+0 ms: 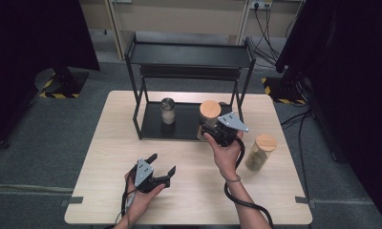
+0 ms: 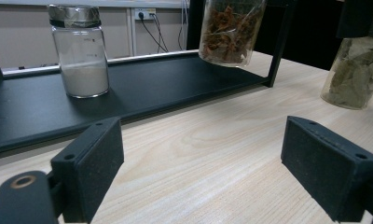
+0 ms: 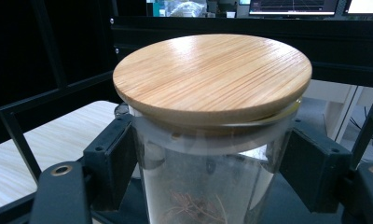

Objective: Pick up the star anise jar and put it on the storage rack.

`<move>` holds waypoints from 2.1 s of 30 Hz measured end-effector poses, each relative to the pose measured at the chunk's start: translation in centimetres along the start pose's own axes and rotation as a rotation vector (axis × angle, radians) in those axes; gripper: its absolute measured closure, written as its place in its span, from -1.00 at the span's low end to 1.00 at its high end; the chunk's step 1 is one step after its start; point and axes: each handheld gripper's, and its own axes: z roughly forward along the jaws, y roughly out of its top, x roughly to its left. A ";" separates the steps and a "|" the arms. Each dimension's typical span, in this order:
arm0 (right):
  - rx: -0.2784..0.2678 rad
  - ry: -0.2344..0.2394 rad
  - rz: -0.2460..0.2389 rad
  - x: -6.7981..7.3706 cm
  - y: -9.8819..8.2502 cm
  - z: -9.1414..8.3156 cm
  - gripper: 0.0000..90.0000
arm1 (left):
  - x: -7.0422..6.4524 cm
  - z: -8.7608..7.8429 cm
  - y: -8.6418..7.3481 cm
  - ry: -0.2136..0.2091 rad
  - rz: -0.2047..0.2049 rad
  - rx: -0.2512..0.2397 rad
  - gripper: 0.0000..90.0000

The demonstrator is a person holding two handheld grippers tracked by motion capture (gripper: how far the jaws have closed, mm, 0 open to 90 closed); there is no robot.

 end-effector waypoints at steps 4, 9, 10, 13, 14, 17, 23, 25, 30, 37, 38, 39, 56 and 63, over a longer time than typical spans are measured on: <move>0.003 -0.001 0.000 -0.1 0.2 0.5 -0.43 | 0.0 0.0 0.0 0.000 -0.002 0.000 -0.72; 0.007 -0.003 0.001 -0.1 0.4 1.1 -0.43 | 0.0 0.0 0.0 0.000 -0.003 0.001 -0.72; 0.007 -0.004 0.001 -0.1 0.4 1.2 -0.43 | 0.0 0.0 0.0 0.000 -0.004 0.001 -0.72; 0.009 -0.005 0.003 -0.2 0.6 1.5 -0.43 | 0.0 0.0 0.0 0.000 -0.003 0.000 -0.72; 0.009 -0.006 0.002 -0.2 0.7 1.6 -0.43 | 0.0 0.0 0.0 0.000 -0.002 0.000 -0.72; 0.011 -0.007 -0.001 -0.2 0.9 2.0 -0.43 | 0.0 0.0 0.0 0.000 0.000 0.000 -0.72; 0.015 -0.010 -0.003 -0.2 1.2 2.7 -0.43 | 0.0 0.0 0.0 0.000 -0.001 -0.001 -0.72; 0.018 -0.011 -0.006 -0.3 1.4 3.0 -0.43 | 0.0 0.0 0.0 0.000 -0.003 -0.002 -0.72; 0.024 -0.014 -0.010 -0.4 1.8 3.6 -0.43 | 0.0 0.0 0.0 -0.001 -0.002 -0.001 -0.72; 0.035 -0.015 -0.009 -0.6 2.0 4.5 -0.43 | 0.0 0.0 0.0 -0.001 -0.003 0.000 -0.72; 0.037 -0.015 -0.008 -0.6 2.0 4.6 -0.43 | 0.0 0.0 0.0 -0.001 -0.003 0.000 -0.72; 0.040 -0.016 -0.006 -0.7 2.0 4.8 -0.43 | 0.0 0.0 0.0 -0.001 -0.002 0.001 -0.72; 0.051 -0.024 0.013 -1.0 2.1 6.6 -0.43 | 0.0 0.0 0.0 -0.002 0.003 -0.001 -0.72; 0.052 -0.028 0.008 -1.1 2.4 7.3 -0.43 | 0.0 -0.1 0.0 -0.001 0.004 -0.004 -0.72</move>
